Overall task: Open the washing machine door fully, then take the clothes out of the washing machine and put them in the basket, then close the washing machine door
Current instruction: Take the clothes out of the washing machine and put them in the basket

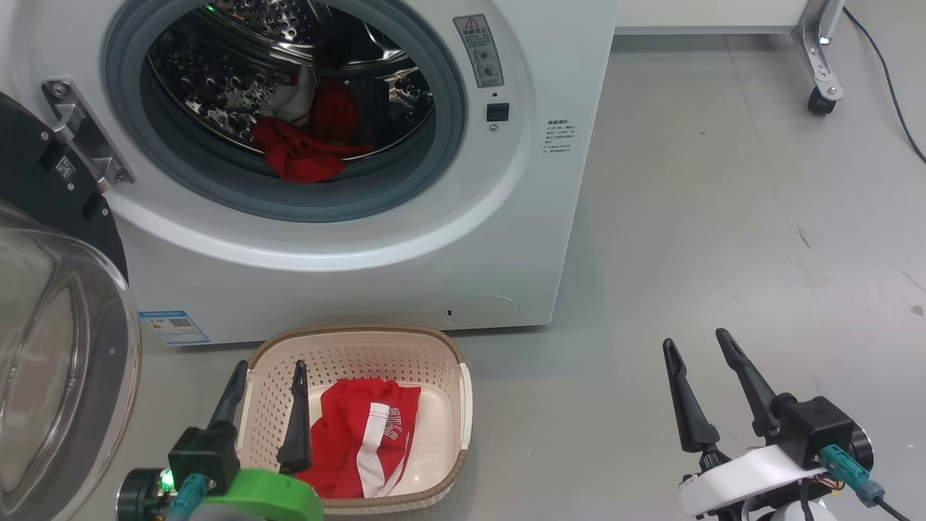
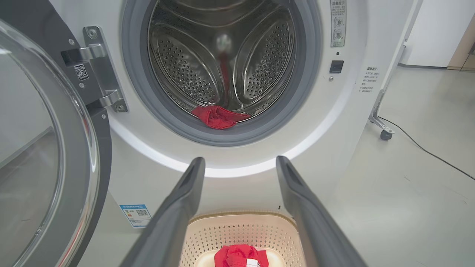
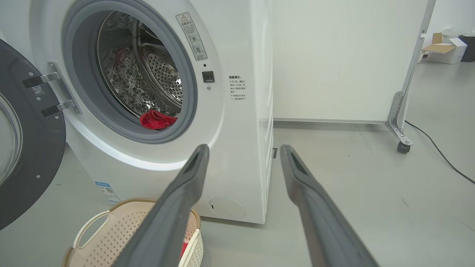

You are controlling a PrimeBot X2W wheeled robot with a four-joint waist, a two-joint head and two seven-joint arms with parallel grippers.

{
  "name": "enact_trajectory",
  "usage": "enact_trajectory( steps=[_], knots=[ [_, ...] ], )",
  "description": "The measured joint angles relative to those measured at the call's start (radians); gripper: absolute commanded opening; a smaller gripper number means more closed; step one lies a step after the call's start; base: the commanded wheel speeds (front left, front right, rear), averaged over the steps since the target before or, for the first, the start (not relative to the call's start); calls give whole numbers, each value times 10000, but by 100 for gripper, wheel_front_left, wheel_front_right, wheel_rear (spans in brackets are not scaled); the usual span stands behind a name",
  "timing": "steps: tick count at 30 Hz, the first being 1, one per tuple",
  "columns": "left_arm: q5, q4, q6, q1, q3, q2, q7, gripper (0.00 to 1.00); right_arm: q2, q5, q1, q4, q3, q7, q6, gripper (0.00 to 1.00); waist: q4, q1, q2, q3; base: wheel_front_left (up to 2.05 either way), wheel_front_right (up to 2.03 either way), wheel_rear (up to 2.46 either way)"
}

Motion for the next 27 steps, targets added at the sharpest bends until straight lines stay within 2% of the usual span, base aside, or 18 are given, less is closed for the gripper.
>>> enact_trajectory(
  steps=[9, 27],
  knots=[
    [0, -138, 82, 379, -52, 13, 0, 100, 2, 2, 61, -2, 86, 0, -157, 100, 56, 0, 0, -136, 0, 0, 0],
    [0, -428, 134, 644, -127, 19, 0, 100, 4, 25, 98, -2, 194, 0, -211, 100, 47, 0, 0, -191, 0, 0, 0]
  ],
)
